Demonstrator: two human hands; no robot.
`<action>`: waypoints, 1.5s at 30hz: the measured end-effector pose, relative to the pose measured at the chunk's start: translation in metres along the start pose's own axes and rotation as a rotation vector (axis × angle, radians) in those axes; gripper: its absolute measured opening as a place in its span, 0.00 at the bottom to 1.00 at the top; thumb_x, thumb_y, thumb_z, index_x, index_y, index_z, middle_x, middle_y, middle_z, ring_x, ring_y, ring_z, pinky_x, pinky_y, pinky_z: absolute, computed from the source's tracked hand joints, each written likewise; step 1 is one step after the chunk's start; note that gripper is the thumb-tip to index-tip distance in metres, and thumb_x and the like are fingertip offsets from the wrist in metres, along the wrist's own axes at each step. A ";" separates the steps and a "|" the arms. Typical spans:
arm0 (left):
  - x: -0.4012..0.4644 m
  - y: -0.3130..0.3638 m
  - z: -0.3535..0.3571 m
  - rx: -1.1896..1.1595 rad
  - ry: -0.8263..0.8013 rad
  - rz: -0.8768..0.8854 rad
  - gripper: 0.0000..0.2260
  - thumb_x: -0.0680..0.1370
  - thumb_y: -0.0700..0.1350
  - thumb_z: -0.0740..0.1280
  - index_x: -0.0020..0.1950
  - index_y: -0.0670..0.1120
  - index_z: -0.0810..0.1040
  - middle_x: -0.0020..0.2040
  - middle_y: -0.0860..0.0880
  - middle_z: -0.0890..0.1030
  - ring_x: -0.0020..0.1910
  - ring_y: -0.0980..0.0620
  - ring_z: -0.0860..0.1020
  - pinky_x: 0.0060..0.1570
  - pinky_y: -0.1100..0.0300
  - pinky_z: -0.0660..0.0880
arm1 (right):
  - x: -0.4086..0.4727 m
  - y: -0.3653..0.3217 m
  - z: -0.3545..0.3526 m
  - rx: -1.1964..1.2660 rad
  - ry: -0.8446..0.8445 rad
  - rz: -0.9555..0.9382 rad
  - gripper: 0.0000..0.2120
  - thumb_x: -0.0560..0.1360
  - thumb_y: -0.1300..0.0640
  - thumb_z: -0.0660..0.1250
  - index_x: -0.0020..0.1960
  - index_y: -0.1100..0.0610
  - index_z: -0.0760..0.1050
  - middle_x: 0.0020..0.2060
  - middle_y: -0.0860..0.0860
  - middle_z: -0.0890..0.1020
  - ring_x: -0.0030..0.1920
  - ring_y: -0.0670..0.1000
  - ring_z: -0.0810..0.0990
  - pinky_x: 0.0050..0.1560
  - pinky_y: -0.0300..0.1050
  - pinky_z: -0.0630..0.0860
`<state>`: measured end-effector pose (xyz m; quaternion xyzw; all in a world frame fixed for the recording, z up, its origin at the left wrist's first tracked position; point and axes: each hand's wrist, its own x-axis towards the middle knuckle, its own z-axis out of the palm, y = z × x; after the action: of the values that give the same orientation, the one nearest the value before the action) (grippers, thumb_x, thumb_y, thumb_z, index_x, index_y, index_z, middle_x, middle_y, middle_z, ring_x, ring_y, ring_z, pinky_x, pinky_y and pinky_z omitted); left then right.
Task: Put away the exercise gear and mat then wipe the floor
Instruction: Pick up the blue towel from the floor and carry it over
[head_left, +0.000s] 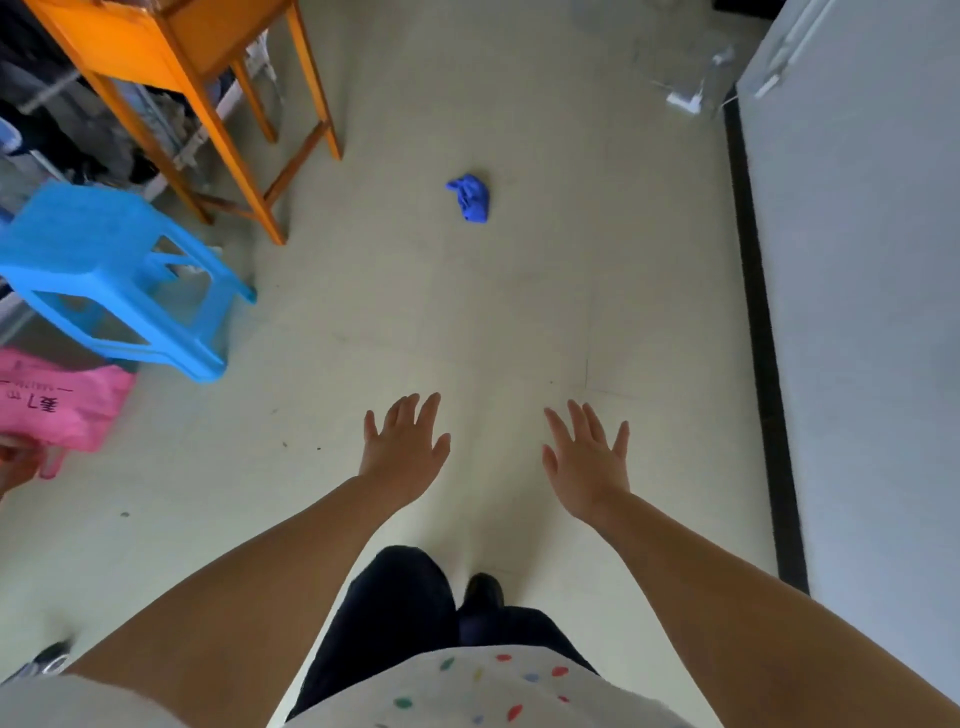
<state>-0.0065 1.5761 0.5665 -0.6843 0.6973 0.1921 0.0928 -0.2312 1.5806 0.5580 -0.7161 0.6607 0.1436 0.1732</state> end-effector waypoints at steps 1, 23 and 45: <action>0.014 -0.008 -0.006 -0.008 -0.015 -0.035 0.26 0.82 0.54 0.49 0.78 0.50 0.46 0.78 0.47 0.53 0.77 0.50 0.52 0.74 0.44 0.48 | 0.019 -0.008 -0.008 -0.003 0.002 -0.036 0.25 0.82 0.47 0.43 0.78 0.48 0.43 0.78 0.52 0.45 0.77 0.52 0.41 0.73 0.65 0.40; 0.459 -0.076 -0.204 0.044 -0.061 0.105 0.25 0.82 0.54 0.50 0.78 0.50 0.50 0.77 0.47 0.56 0.76 0.49 0.55 0.74 0.43 0.49 | 0.430 -0.058 -0.216 0.033 0.020 0.054 0.25 0.83 0.47 0.43 0.78 0.48 0.44 0.78 0.52 0.45 0.77 0.52 0.42 0.74 0.65 0.42; 0.860 -0.103 -0.328 0.021 -0.217 -0.008 0.24 0.83 0.53 0.49 0.78 0.50 0.52 0.77 0.48 0.56 0.75 0.49 0.56 0.73 0.45 0.50 | 0.849 -0.040 -0.364 0.070 -0.165 0.009 0.25 0.83 0.47 0.44 0.78 0.48 0.45 0.78 0.51 0.46 0.77 0.51 0.44 0.74 0.63 0.42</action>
<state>0.0994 0.6571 0.5128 -0.6612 0.6825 0.2573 0.1755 -0.1275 0.6630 0.5182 -0.6923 0.6521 0.1796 0.2514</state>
